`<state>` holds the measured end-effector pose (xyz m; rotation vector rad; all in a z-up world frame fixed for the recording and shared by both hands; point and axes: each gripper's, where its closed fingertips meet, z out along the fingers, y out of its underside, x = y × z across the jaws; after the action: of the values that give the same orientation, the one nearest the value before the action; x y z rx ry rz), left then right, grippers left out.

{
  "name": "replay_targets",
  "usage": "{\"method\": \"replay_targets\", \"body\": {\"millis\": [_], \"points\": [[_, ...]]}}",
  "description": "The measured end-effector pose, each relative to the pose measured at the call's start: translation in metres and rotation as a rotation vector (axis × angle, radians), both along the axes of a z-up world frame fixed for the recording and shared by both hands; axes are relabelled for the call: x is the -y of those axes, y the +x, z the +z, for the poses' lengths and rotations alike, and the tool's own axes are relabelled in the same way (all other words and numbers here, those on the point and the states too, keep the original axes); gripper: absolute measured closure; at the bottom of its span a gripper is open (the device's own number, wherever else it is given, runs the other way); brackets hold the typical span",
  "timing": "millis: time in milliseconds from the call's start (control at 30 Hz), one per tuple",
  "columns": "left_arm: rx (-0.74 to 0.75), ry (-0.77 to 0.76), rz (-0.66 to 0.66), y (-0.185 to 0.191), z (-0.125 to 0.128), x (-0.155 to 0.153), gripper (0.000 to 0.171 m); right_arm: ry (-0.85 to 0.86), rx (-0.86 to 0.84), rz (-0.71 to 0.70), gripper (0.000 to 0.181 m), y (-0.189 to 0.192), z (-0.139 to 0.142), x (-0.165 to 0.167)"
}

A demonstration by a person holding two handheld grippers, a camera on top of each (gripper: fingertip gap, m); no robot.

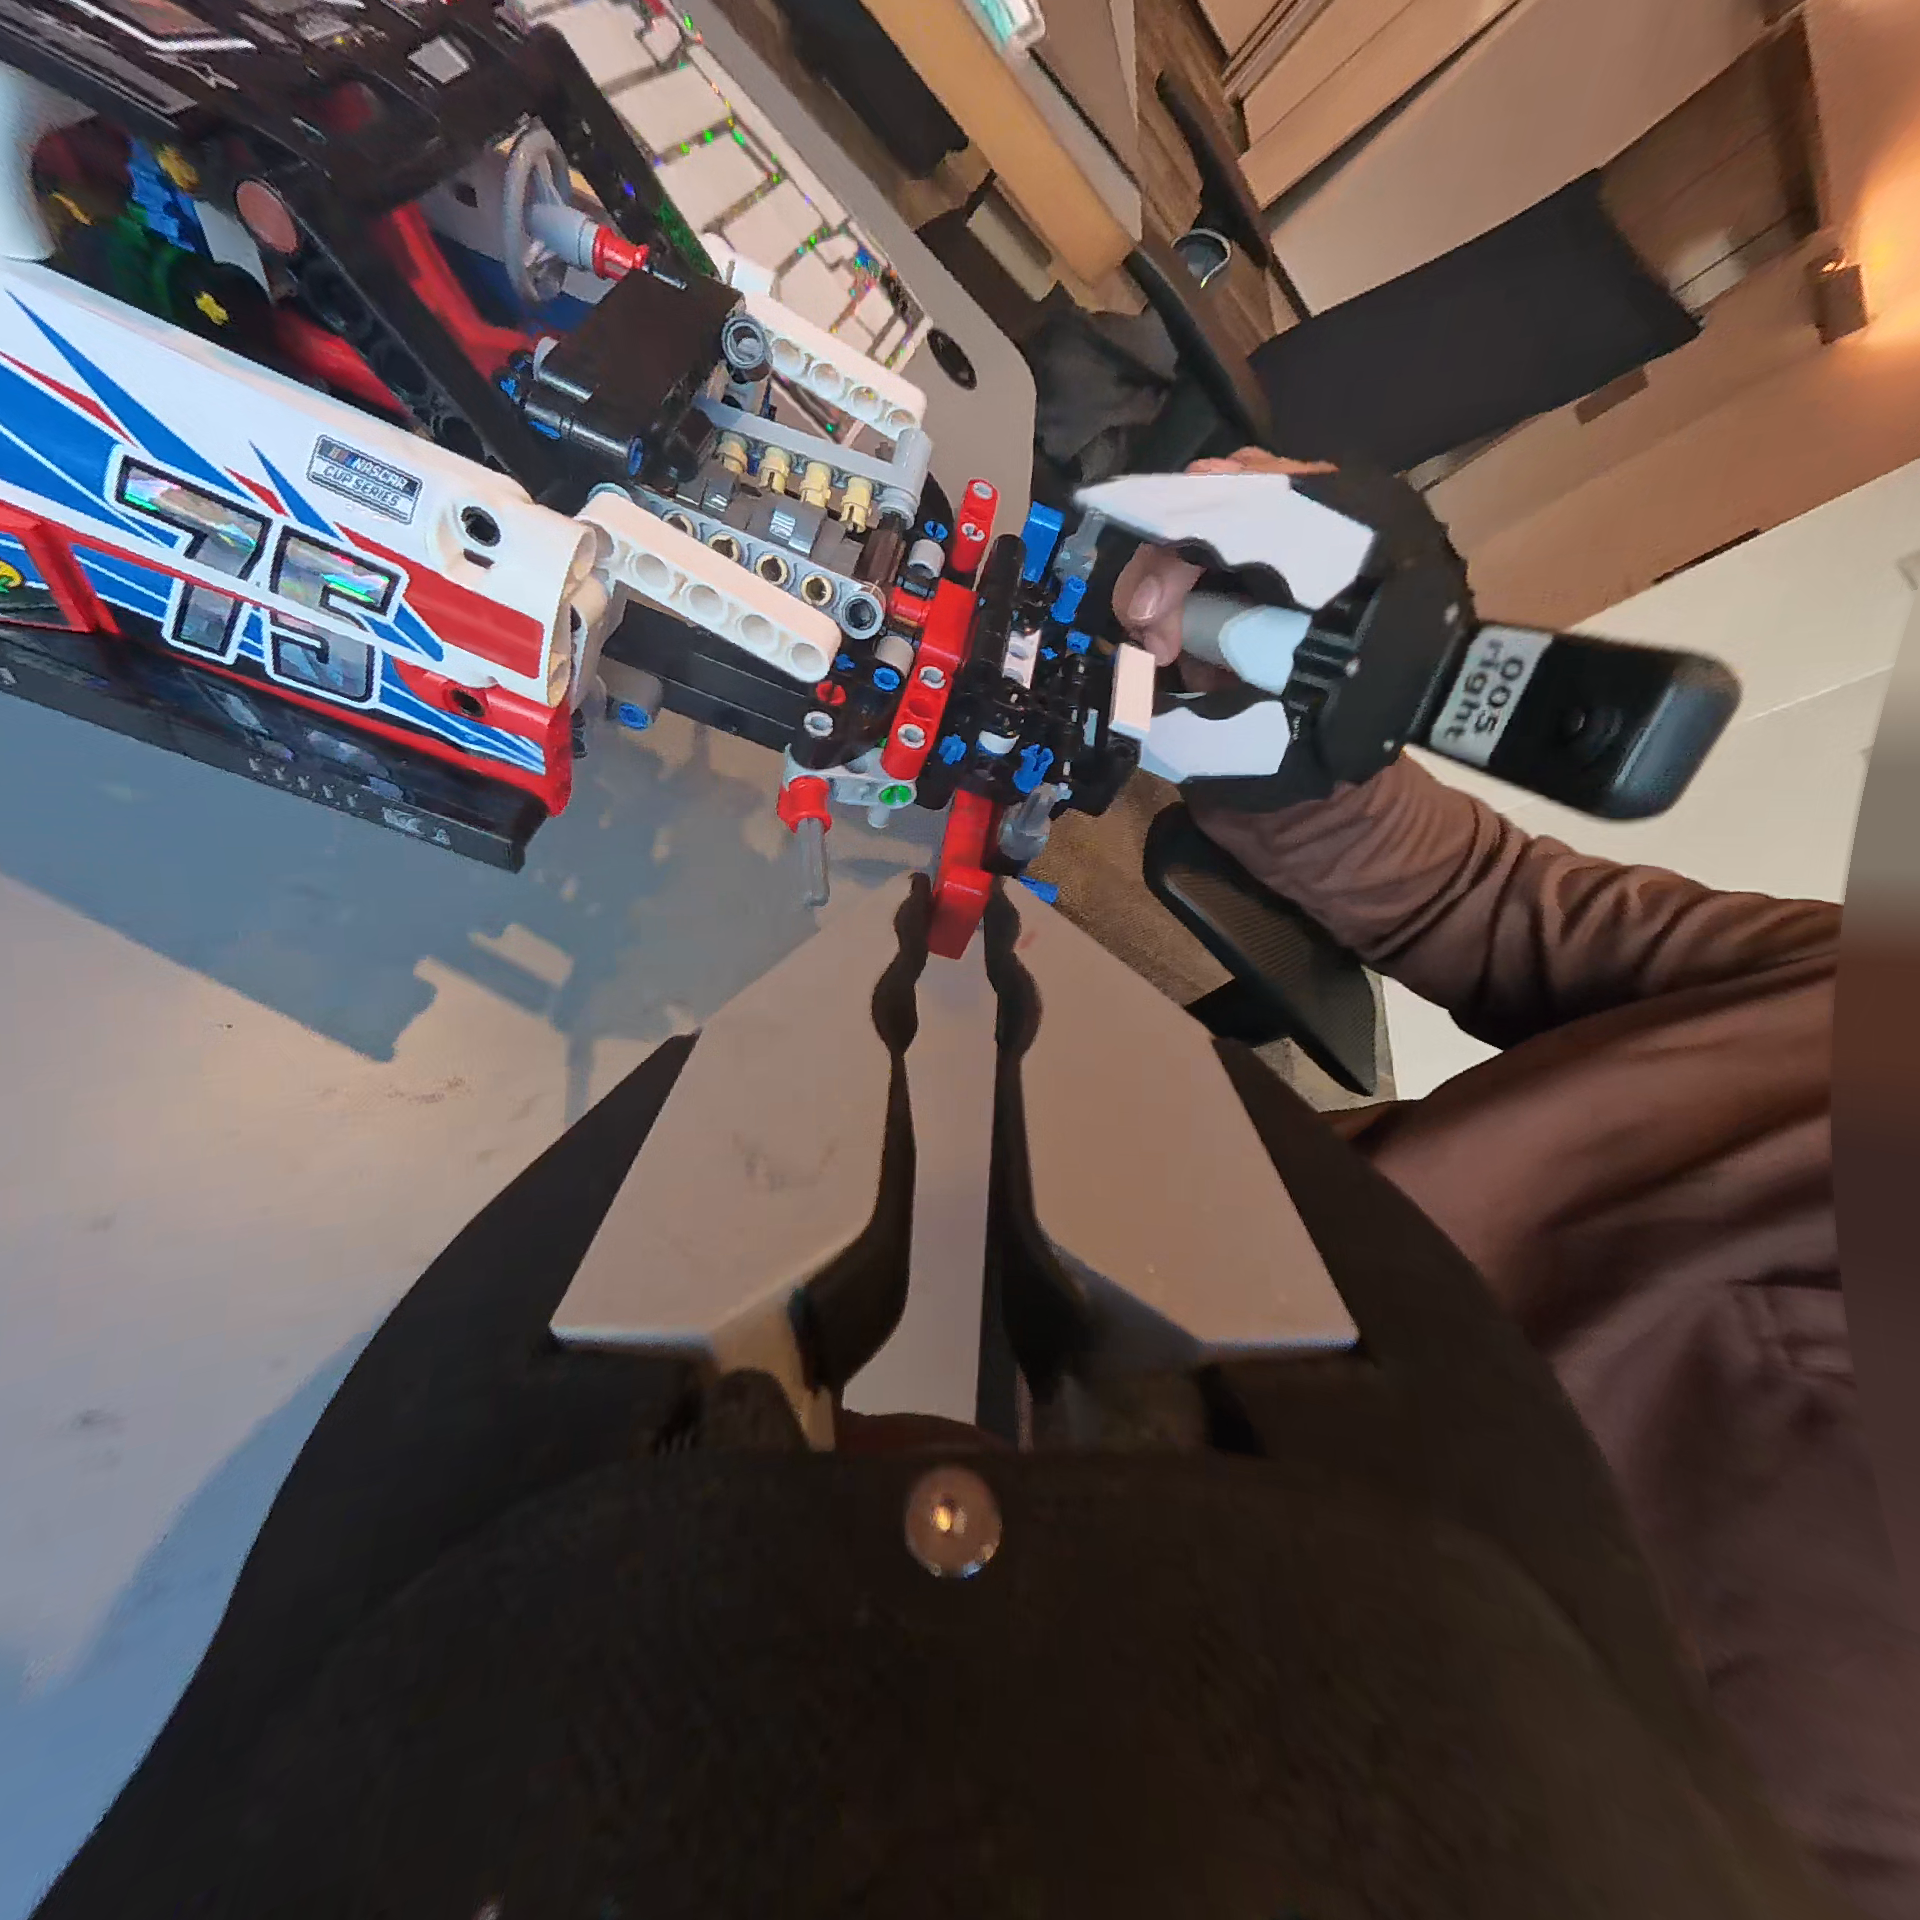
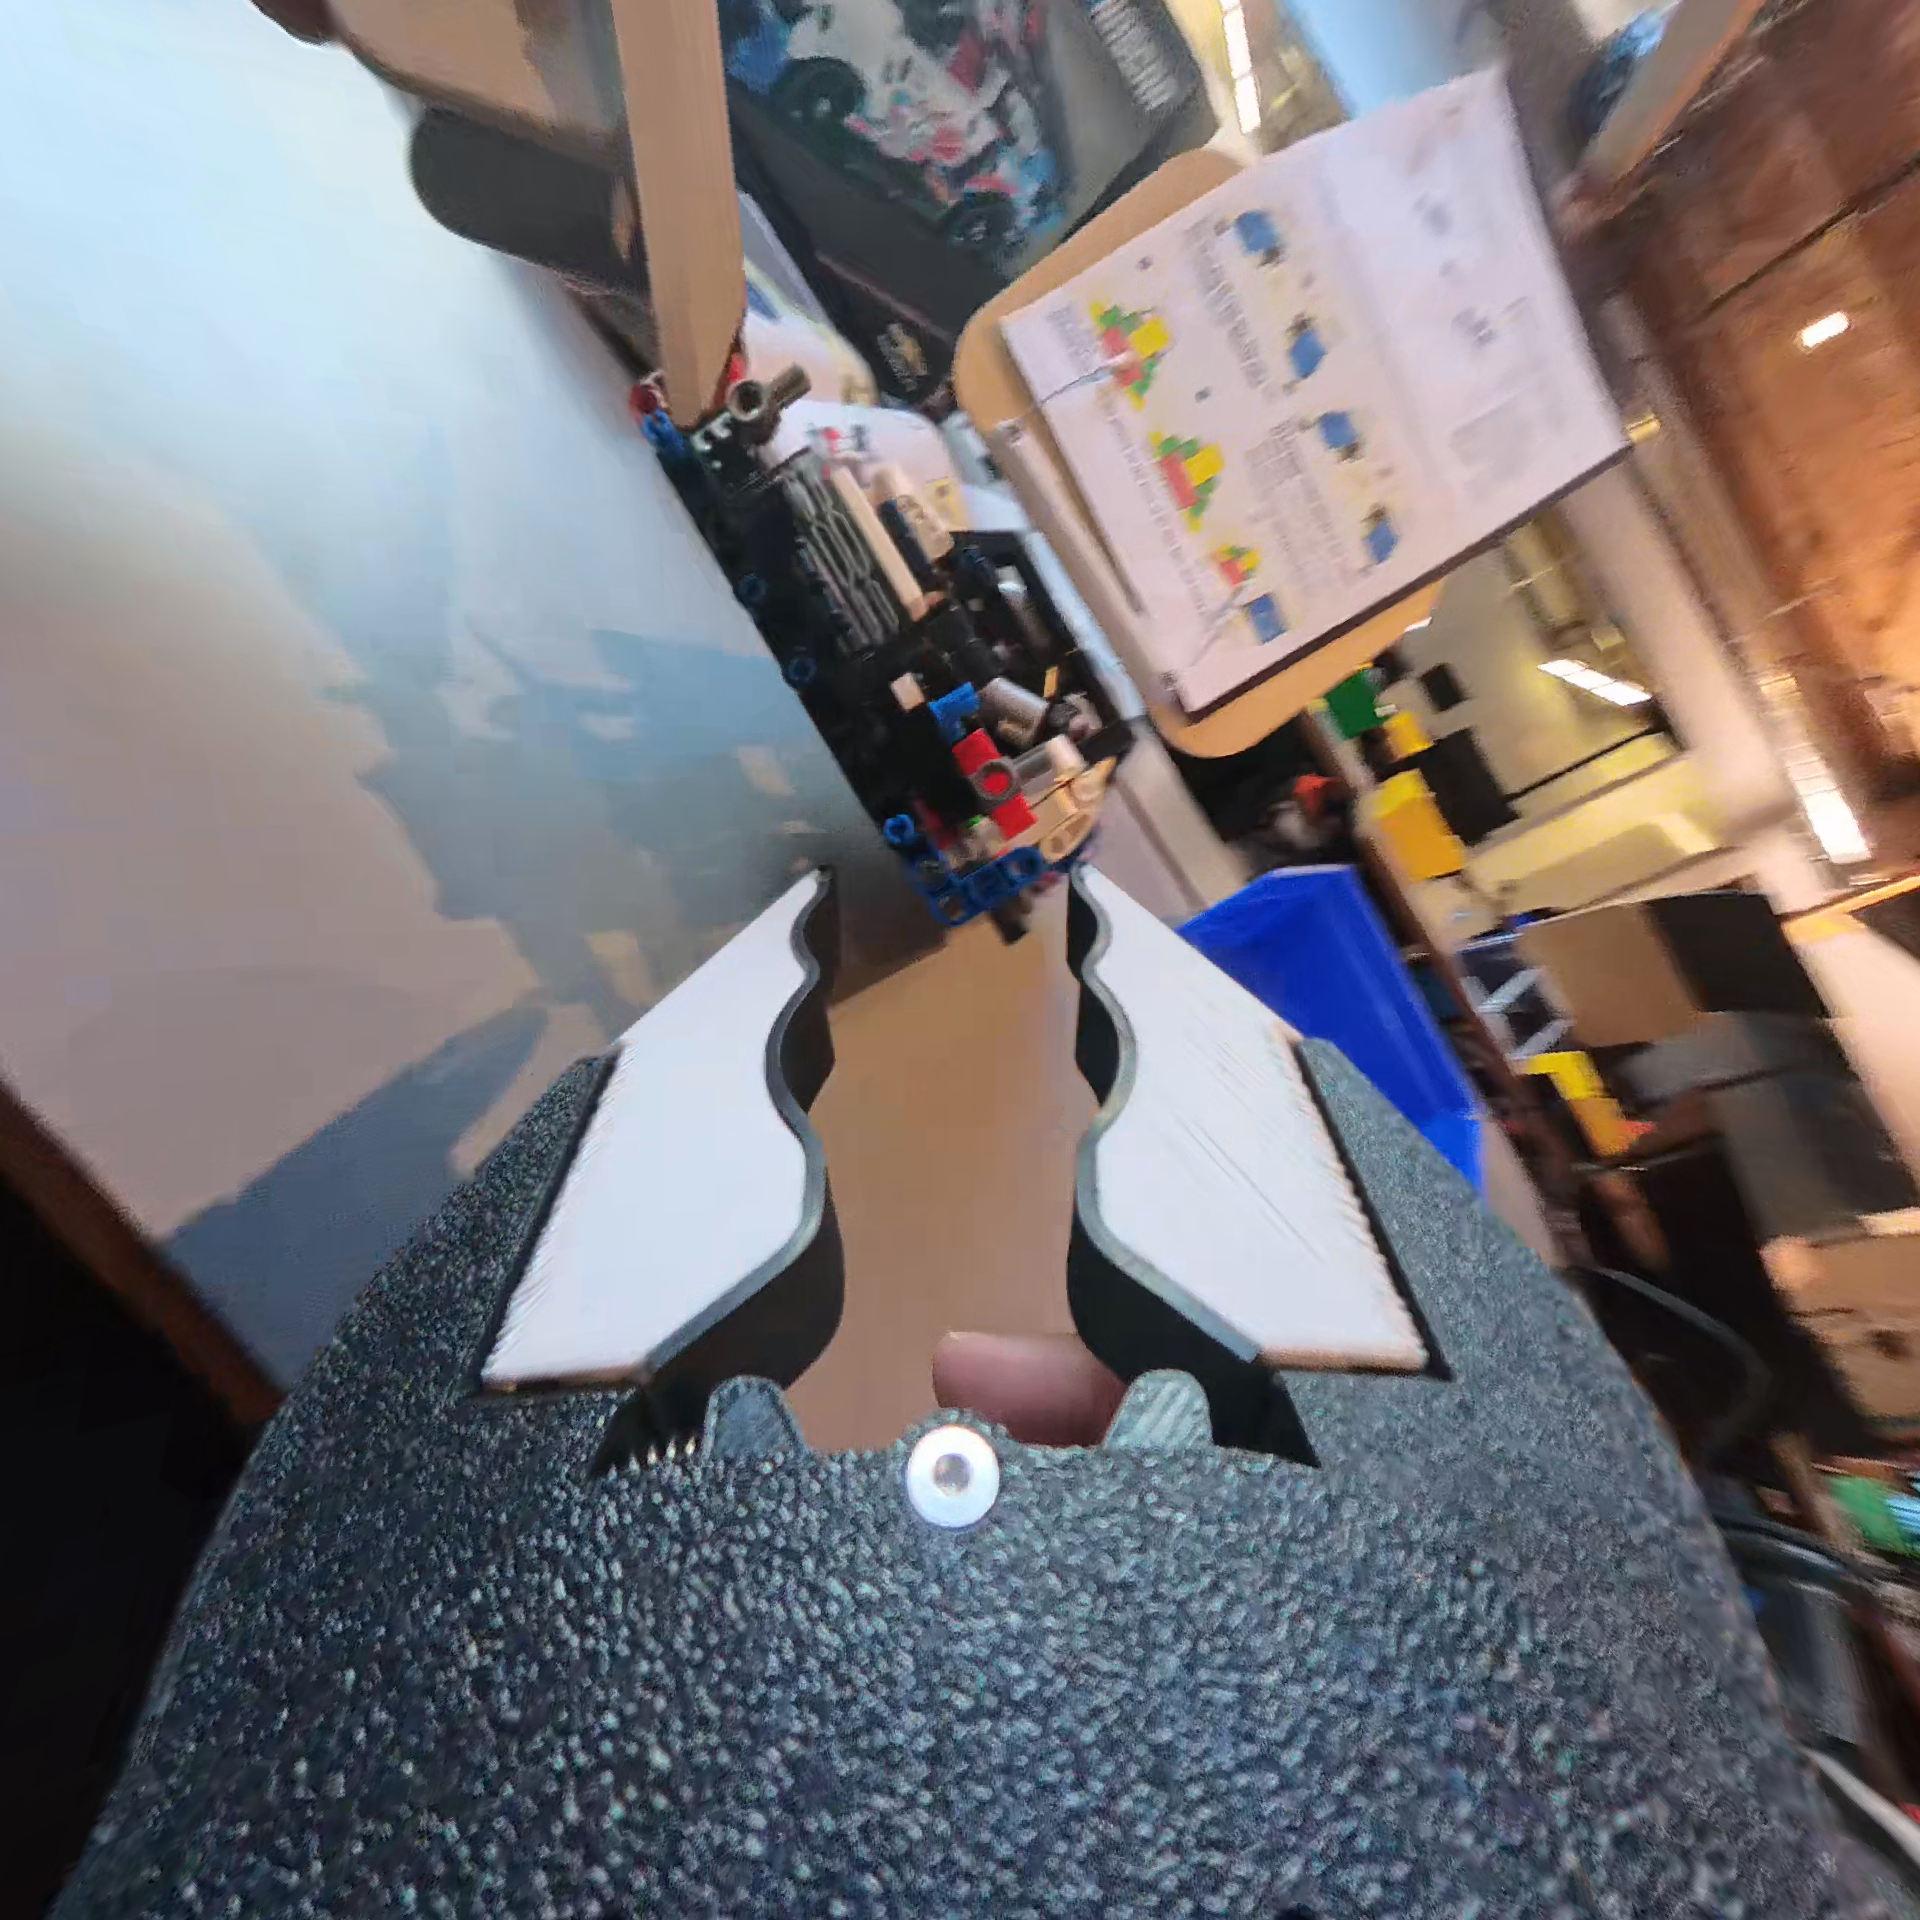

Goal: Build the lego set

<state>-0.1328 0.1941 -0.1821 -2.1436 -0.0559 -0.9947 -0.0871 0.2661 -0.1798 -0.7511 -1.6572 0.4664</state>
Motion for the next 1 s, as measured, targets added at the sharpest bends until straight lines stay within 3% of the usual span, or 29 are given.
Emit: {"method": "replay_targets", "body": {"millis": [133,267,367,500,733,1000], "points": [[0.027,0.008,0.009,-0.006,0.007,0.000,0.165,0.220,-0.082,-0.019,0.143,-0.004,0.022,0.010],[0.033,0.011,0.012,-0.010,0.011,0.000,0.165,0.325,-0.066,0.007,0.146,-0.010,0.025,0.027],[0.047,0.014,0.011,-0.011,0.013,0.000,0.165,0.367,-0.024,0.001,0.146,-0.017,0.020,0.028],[0.046,0.013,0.000,-0.009,0.012,0.000,0.165,0.466,0.004,-0.045,0.159,-0.025,0.015,0.017],[0.039,0.010,-0.005,-0.015,0.010,0.001,0.165,0.626,0.035,-0.034,0.159,-0.033,0.013,0.018],[0.026,-0.027,0.011,-0.023,-0.007,0.004,0.165,0.734,0.175,0.122,0.164,-0.039,-0.007,0.024]]}}
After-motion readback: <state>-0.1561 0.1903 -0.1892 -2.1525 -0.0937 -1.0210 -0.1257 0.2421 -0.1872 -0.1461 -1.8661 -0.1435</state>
